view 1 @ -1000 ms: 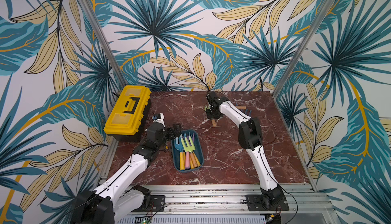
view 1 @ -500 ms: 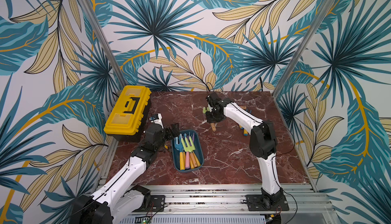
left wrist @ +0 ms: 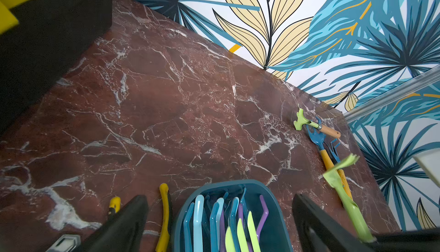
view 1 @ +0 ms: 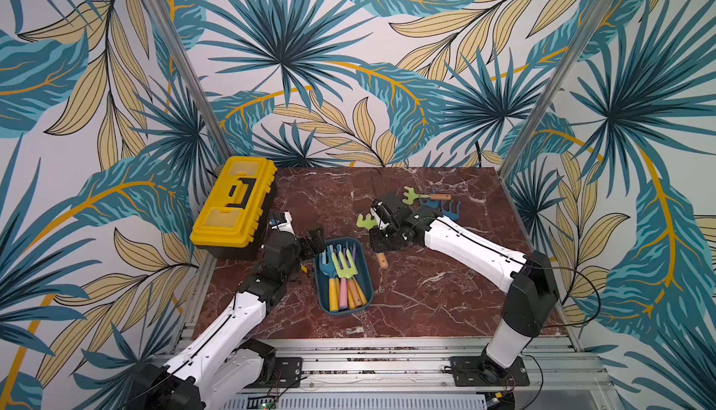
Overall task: Put the rake into the storage box
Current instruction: Place the rake in the storage box.
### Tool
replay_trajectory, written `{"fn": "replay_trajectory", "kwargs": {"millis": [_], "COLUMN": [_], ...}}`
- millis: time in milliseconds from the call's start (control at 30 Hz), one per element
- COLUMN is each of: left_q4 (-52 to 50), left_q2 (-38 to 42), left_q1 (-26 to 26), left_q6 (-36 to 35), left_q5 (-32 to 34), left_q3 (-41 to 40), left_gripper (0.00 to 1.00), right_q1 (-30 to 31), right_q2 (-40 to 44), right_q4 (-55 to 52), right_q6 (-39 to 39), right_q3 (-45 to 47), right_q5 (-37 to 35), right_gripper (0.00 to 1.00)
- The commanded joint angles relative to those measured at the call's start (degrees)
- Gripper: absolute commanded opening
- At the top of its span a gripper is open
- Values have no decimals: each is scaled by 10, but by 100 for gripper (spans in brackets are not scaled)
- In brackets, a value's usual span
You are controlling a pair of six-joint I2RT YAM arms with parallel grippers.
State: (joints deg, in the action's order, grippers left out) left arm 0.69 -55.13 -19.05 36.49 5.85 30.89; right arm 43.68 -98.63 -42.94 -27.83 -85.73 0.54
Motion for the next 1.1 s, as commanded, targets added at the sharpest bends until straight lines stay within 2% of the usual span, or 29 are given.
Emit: {"fn": "replay_trajectory", "kwargs": {"millis": [0, 133, 367, 667, 1067], "left_q4": [13, 12, 11, 11, 8], "left_q2": [17, 27, 33, 46, 56], "left_q1": [3, 3, 3, 3, 3], "left_q6": [1, 1, 0, 0, 2], "left_q5": [15, 17, 28, 39, 42], "left_q3": [-13, -15, -18, -24, -26], "left_gripper": [100, 100, 100, 100, 100], "right_q1": [20, 67, 117, 160, 180], "right_q2": [29, 36, -7, -72, -129], "right_q4": [35, 52, 51, 37, 27], "right_q6": [-48, -77, -116, -157, -174], "right_q3": [33, 50, 17, -16, -66], "right_q5": [13, 15, -6, -59, -79], "right_gripper": [11, 11, 11, 10, 10]}}
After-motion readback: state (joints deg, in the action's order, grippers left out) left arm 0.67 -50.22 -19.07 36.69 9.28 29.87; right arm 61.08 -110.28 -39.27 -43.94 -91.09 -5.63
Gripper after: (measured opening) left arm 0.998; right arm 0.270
